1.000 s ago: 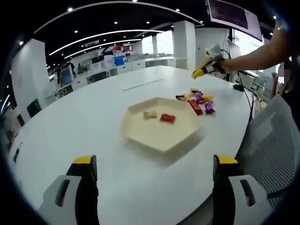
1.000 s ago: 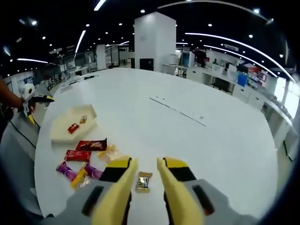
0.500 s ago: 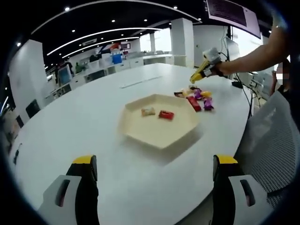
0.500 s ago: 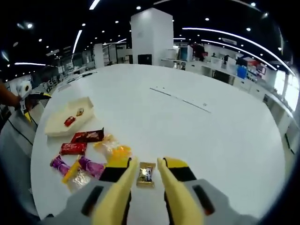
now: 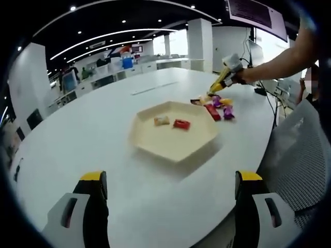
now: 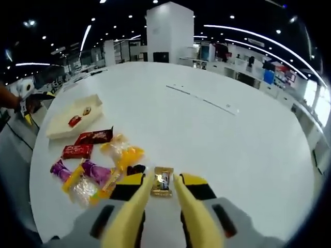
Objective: Place the target food into the container with the food tongs after gripping and lifting it, then release it inside without dropping or visibly crushing the food.
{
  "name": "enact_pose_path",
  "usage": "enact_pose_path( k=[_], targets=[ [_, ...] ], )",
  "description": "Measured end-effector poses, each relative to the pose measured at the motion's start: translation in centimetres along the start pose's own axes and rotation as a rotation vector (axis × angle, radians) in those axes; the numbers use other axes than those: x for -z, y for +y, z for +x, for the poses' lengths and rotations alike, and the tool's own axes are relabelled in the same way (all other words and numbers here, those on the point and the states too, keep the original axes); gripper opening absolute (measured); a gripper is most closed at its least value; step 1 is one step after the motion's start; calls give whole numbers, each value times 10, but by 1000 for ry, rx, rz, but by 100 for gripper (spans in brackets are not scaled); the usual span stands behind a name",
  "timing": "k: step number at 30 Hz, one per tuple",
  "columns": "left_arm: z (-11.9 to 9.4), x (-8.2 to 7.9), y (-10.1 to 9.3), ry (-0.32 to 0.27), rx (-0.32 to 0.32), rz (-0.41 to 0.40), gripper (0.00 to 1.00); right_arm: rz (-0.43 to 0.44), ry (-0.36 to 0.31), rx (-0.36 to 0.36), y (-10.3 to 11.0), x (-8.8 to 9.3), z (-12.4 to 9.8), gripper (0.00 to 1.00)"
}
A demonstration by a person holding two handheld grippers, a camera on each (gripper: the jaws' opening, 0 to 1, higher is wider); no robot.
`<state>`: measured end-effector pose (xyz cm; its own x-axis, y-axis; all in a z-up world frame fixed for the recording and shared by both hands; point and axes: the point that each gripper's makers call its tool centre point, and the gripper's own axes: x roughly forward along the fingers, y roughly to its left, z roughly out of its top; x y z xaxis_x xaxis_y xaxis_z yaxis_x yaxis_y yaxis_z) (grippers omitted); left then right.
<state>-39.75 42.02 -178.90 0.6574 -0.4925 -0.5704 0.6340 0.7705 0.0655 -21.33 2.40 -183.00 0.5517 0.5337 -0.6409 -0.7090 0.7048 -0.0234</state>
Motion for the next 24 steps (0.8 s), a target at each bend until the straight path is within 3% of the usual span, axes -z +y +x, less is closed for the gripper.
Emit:
enact_pose_path(
  k=[9,16,24],
  targets=[
    [1,2,-3,16,11,7,100,0,39,21,1,-5,3,25],
    [3,2,-10,22,39,31,100,4,109,74,-3,2,0,19],
    [1,-3,-8,-11,37,18,100,75,66,76,-9,-12,-8,19]
  ],
)
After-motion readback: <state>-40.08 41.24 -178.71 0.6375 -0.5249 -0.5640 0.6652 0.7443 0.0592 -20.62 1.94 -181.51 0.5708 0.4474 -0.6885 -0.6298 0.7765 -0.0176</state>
